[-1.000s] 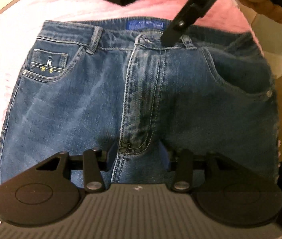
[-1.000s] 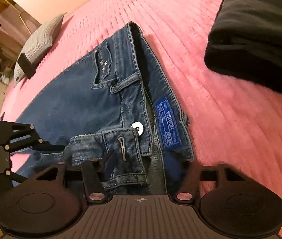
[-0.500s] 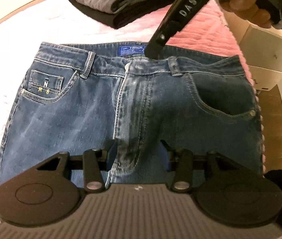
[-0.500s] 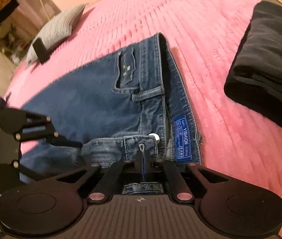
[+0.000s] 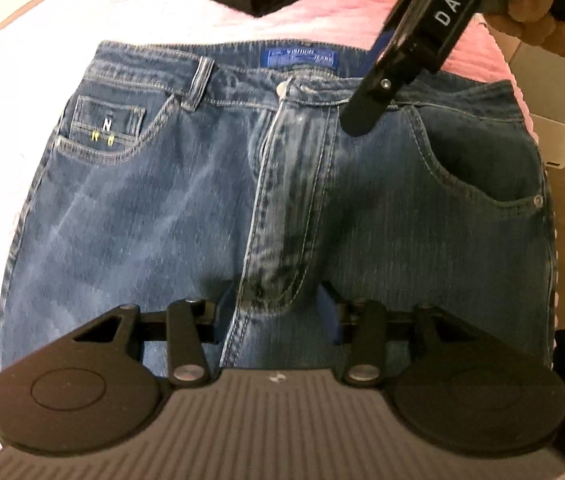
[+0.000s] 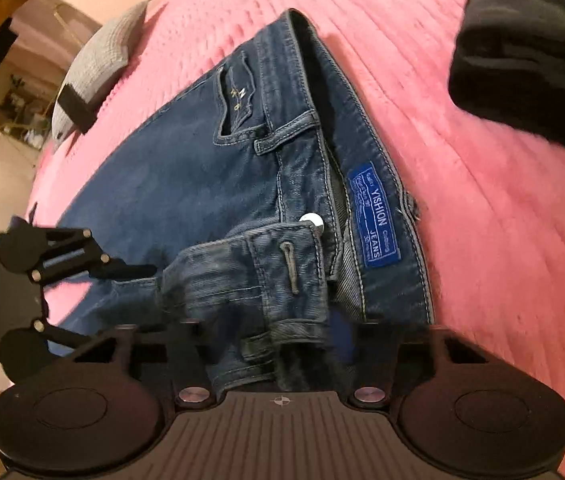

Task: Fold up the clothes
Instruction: 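Grasp the jeans fly at the waistband with the right tool while the left tool hovers, then open the right tool and lift both tools away from the flat jeans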

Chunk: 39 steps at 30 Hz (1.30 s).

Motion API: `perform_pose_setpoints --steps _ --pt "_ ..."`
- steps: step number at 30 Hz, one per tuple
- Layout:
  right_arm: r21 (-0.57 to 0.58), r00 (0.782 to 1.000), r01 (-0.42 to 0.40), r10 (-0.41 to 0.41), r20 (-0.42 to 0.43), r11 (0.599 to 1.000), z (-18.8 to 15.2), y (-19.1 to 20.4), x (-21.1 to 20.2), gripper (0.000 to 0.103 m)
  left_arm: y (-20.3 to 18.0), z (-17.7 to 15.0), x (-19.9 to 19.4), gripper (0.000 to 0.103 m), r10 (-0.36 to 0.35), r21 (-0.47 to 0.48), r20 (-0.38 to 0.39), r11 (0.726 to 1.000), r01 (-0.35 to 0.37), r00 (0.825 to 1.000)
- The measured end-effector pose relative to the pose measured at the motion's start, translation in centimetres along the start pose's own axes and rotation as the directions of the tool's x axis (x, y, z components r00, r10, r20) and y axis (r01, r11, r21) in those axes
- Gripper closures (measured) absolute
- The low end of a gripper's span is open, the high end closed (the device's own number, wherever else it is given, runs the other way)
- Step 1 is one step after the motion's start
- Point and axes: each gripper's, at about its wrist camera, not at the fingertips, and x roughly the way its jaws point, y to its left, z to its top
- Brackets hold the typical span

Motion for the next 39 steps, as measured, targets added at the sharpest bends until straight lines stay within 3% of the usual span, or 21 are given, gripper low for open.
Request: perform_pose_setpoints --steps 2,5,7,11,14,15,17,21,24,27,32,34,35,39 --pt "-0.073 0.996 0.079 -0.077 0.032 0.994 0.3 1.6 -1.5 0.096 0.1 0.0 -0.5 0.064 0.001 -0.005 0.016 1.000 -0.001 1.000" --pt "-0.139 0.987 0.135 -0.120 0.109 0.981 1.0 3.4 -3.0 0.096 0.2 0.3 -1.3 0.064 0.009 -0.019 0.054 1.000 -0.008 0.999" --pt "-0.161 0.982 0.167 -0.149 0.120 0.973 1.4 3.4 -1.8 0.096 0.3 0.9 -1.1 0.064 0.023 -0.027 0.065 0.999 -0.022 0.998" --pt "-0.144 0.976 0.209 -0.196 0.098 0.967 1.5 1.7 1.1 0.096 0.4 1.9 1.2 0.061 0.042 -0.032 0.009 0.999 -0.042 0.999" --pt "-0.128 0.967 0.247 -0.235 0.100 0.961 1.0 1.5 0.8 0.081 0.3 1.9 1.5 0.061 0.043 -0.023 -0.003 0.999 -0.043 0.999" --pt "-0.130 0.961 0.268 -0.256 0.105 0.955 0.7 1.7 0.3 0.066 0.3 1.8 1.2 0.061 0.045 -0.028 -0.003 0.999 -0.046 0.999" --pt "-0.121 0.956 0.283 -0.270 0.119 0.951 -0.1 2.1 -0.7 0.052 0.4 1.2 0.4 0.063 0.053 -0.053 -0.003 0.997 -0.053 0.999" --pt "-0.088 0.954 0.260 -0.242 0.174 0.961 -2.4 3.1 -3.0 0.052 0.8 -1.2 -1.8 0.063 0.077 -0.152 0.004 0.986 -0.076 0.997" --pt "-0.075 0.969 0.218 -0.207 0.132 0.973 -4.4 3.6 -1.8 0.052 1.0 -3.2 -2.8 0.063 0.081 -0.220 0.019 0.973 -0.075 0.997" --pt "-0.072 0.962 0.267 -0.261 0.084 0.961 -6.1 3.3 -0.3 0.052 0.7 -4.4 -1.3 0.063 0.098 -0.192 -0.006 0.977 -0.097 0.995" --pt "-0.061 0.940 0.326 -0.316 0.128 0.943 -8.3 5.8 -3.1 0.051 -0.1 -5.1 -1.7 0.063 0.124 -0.173 -0.002 0.977 -0.122 0.992" --pt "-0.051 0.930 0.352 -0.343 0.133 0.935 -9.6 7.5 -4.2 0.031 -0.5 -6.4 -3.7 0.063 0.129 -0.209 0.009 0.970 -0.125 0.992" --pt "-0.040 0.925 0.361 -0.352 0.143 0.932 -10.2 8.5 -4.7 0.013 -0.8 -7.1 -4.7 0.063 0.132 -0.227 0.014 0.966 -0.126 0.991" --pt "0.004 0.916 0.375 -0.371 0.149 0.927 -13.2 13.1 -6.2 0.012 -2.4 -11.4 -10.0 0.061 0.139 -0.290 0.005 0.948 -0.132 0.990"
